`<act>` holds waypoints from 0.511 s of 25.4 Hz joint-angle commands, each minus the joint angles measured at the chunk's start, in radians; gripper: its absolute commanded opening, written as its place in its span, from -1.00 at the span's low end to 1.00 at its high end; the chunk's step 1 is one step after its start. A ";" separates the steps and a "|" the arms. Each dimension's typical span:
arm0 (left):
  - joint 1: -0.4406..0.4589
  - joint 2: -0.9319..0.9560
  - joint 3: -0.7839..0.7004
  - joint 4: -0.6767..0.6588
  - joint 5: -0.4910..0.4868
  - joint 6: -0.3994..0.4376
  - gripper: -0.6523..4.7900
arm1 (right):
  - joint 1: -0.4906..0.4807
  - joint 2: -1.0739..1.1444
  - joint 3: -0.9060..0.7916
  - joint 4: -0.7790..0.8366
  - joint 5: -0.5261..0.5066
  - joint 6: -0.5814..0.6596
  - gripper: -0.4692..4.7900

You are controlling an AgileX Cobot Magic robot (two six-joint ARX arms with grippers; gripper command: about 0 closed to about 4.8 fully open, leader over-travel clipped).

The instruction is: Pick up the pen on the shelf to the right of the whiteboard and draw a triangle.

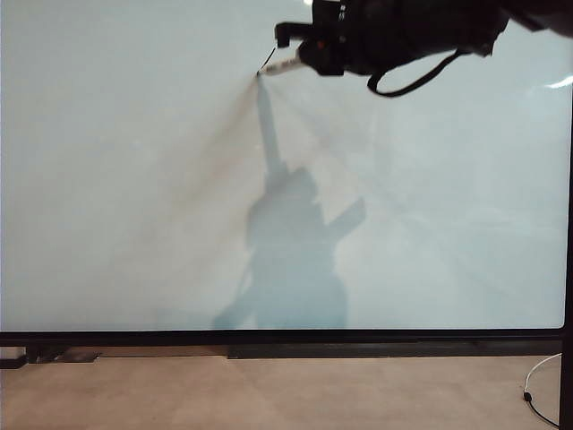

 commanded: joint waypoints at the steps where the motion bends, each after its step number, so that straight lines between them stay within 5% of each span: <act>1: 0.000 0.000 0.003 0.009 0.003 0.001 -0.78 | -0.001 0.039 0.014 0.016 0.014 0.024 -0.86; 13: 0.000 0.000 0.003 0.009 0.002 0.001 -0.78 | 0.009 0.118 0.060 0.004 -0.011 0.049 -0.85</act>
